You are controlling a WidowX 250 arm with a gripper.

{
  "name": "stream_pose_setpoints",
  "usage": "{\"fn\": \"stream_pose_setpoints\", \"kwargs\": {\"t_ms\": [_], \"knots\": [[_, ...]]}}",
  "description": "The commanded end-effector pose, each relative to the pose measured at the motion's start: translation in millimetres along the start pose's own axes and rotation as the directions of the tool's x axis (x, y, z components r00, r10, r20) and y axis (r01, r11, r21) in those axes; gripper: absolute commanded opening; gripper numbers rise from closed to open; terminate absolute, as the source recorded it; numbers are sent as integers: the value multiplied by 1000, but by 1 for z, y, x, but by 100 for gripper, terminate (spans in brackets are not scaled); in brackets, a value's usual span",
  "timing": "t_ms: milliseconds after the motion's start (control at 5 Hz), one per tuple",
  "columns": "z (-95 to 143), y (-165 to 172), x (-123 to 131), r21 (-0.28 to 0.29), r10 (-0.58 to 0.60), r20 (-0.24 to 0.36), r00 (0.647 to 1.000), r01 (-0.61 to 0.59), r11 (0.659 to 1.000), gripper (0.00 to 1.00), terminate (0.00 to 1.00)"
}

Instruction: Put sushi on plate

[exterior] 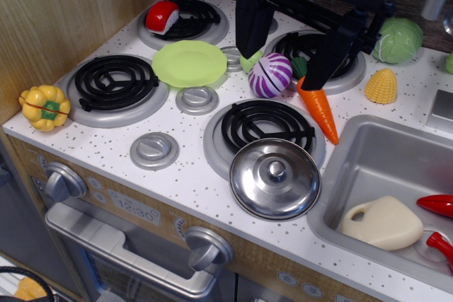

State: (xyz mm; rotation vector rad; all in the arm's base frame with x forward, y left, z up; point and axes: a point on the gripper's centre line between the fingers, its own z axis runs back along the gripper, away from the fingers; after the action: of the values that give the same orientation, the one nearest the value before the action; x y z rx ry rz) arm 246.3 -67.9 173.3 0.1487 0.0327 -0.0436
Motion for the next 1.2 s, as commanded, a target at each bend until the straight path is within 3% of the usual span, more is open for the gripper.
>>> {"fn": "stream_pose_setpoints", "kwargs": {"t_ms": [0,200,800,1000], "knots": [[0,0,0,0,0,0,1000,0,1000,100,0],[-6,32,12,95,88,72,994,-94,991,100,0],[-43,138,92,241,141,336,931,-229,943,100,0],[-62,180,120,254,134,421,897,-258,932,100,0]]}}
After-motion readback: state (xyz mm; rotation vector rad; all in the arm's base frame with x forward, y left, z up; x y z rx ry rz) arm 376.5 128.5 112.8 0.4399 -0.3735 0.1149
